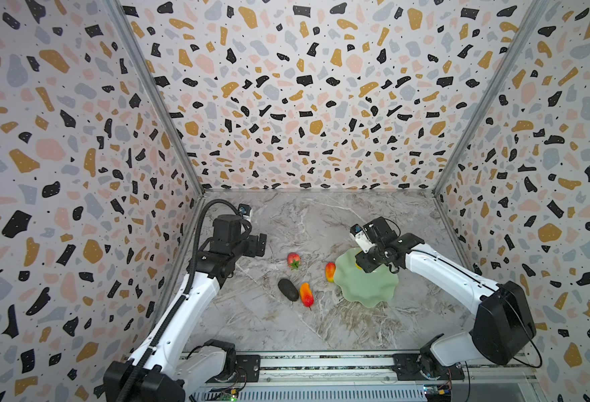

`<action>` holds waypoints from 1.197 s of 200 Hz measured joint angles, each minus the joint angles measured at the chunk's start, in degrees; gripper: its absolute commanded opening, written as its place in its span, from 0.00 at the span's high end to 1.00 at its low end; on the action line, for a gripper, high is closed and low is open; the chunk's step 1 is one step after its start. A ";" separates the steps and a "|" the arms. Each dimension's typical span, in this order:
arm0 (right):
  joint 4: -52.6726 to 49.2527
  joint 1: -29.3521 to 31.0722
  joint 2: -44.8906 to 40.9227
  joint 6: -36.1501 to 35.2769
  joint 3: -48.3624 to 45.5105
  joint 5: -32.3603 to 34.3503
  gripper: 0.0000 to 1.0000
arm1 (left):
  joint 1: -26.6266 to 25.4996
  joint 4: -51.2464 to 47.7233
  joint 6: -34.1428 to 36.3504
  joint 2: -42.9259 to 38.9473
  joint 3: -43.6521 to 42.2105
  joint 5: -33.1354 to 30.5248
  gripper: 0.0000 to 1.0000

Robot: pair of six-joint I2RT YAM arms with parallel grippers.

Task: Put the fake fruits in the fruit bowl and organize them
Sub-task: 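Carry the yellow pear into the green bowl and open the right gripper, then move the right gripper to the red strawberry and grasp it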

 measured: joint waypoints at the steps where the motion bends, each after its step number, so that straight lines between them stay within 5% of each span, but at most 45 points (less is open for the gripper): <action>1: -0.04 0.02 0.00 0.04 -0.11 -0.07 0.81 | 0.00 -0.02 0.00 0.00 0.00 0.00 0.01; 72: 2.78 2.86 -0.02 4.44 -8.90 -1.75 0.68 | 0.00 -0.02 0.00 0.00 0.00 0.00 0.00; 123: 2.75 3.04 -0.02 4.63 -8.81 -1.22 0.16 | 0.00 -0.02 0.00 -0.37 0.00 0.00 0.00; 147: 0.57 3.67 -0.02 4.33 -5.66 0.11 0.01 | 0.00 0.00 0.00 -0.37 0.00 0.00 0.00; 207: -0.90 9.73 1.99 2.21 14.58 4.04 0.01 | 0.00 0.00 0.00 -1.16 0.00 0.00 0.00; 239: 7.26 12.76 14.53 5.27 24.50 2.10 0.01 | 0.00 -0.02 0.00 -1.95 0.00 0.00 0.00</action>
